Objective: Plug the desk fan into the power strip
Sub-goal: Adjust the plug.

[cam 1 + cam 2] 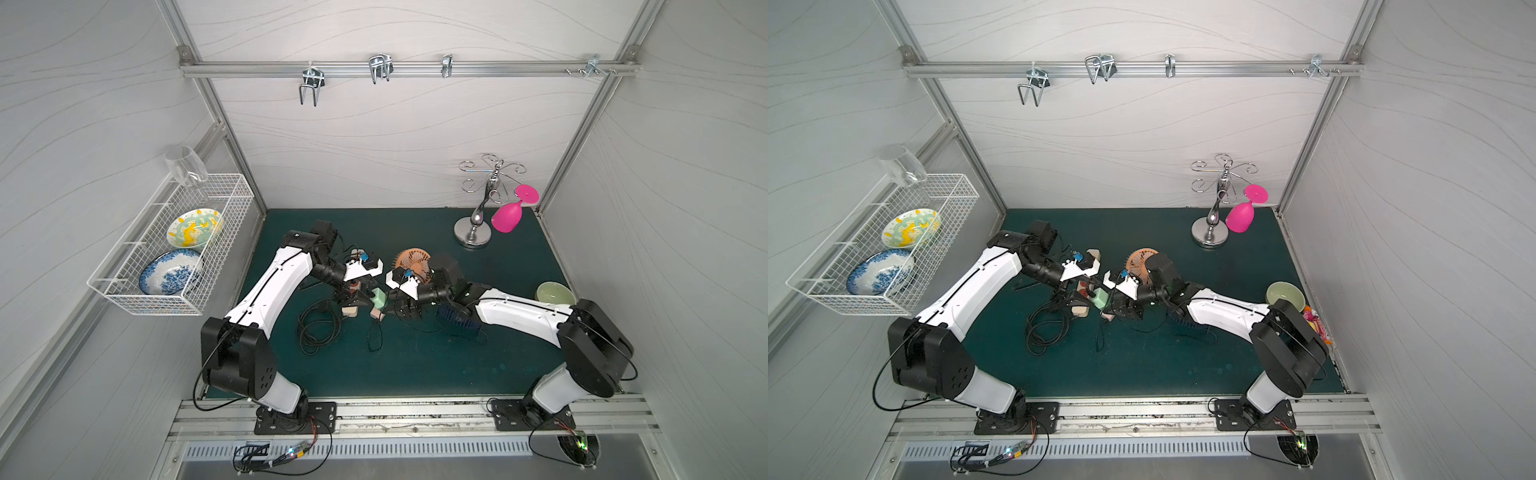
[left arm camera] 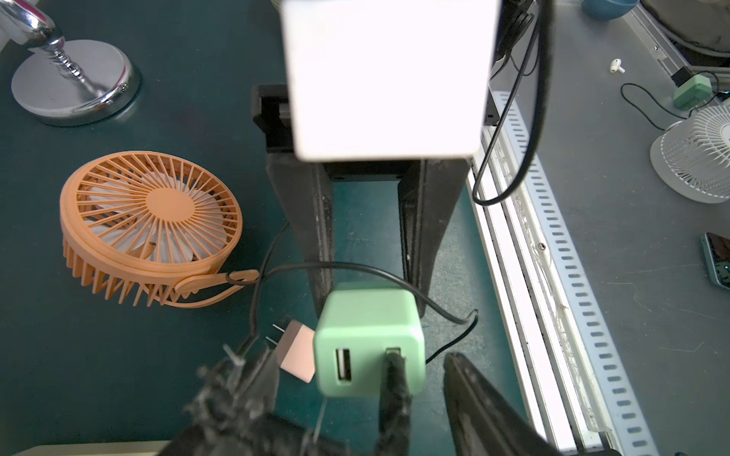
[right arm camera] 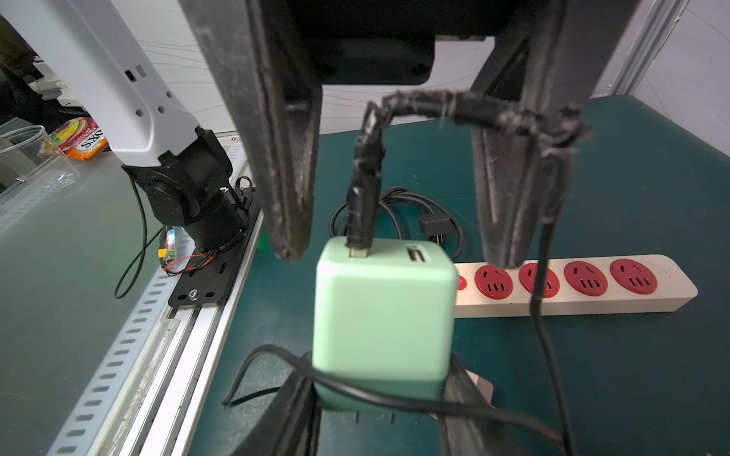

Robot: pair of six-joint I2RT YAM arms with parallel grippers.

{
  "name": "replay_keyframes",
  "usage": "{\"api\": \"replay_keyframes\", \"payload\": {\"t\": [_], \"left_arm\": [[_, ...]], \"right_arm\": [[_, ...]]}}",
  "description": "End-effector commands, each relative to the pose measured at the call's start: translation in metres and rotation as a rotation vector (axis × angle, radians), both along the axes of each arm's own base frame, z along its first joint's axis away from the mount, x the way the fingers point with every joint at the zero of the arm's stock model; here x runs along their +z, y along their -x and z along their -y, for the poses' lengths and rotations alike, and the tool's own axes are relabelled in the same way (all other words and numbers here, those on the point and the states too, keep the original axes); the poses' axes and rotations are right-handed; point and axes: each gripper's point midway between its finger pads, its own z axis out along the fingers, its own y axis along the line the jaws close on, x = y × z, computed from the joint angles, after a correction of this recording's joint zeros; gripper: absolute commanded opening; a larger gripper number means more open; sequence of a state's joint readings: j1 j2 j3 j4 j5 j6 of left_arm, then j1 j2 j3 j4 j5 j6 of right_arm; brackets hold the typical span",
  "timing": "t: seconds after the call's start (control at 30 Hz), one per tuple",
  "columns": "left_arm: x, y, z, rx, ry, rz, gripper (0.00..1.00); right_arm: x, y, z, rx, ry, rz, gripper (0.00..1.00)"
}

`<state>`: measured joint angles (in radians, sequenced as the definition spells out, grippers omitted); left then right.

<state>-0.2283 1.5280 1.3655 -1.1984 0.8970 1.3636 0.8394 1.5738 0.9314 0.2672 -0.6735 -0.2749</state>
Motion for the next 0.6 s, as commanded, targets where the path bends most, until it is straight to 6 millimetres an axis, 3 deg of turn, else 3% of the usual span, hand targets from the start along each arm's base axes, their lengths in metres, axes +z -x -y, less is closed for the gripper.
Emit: {"api": "replay_keyframes", "payload": {"t": [0.0, 0.57], "left_arm": [[-0.0009, 0.0025, 0.0059, -0.033, 0.018, 0.007, 0.69], [-0.005, 0.0102, 0.0139, -0.082, 0.014, 0.007, 0.47]], "right_arm": [[0.01, 0.0035, -0.0054, 0.026, -0.027, -0.018, 0.0], [0.009, 0.0026, -0.0067, 0.028, -0.026, -0.025, 0.0]]}}
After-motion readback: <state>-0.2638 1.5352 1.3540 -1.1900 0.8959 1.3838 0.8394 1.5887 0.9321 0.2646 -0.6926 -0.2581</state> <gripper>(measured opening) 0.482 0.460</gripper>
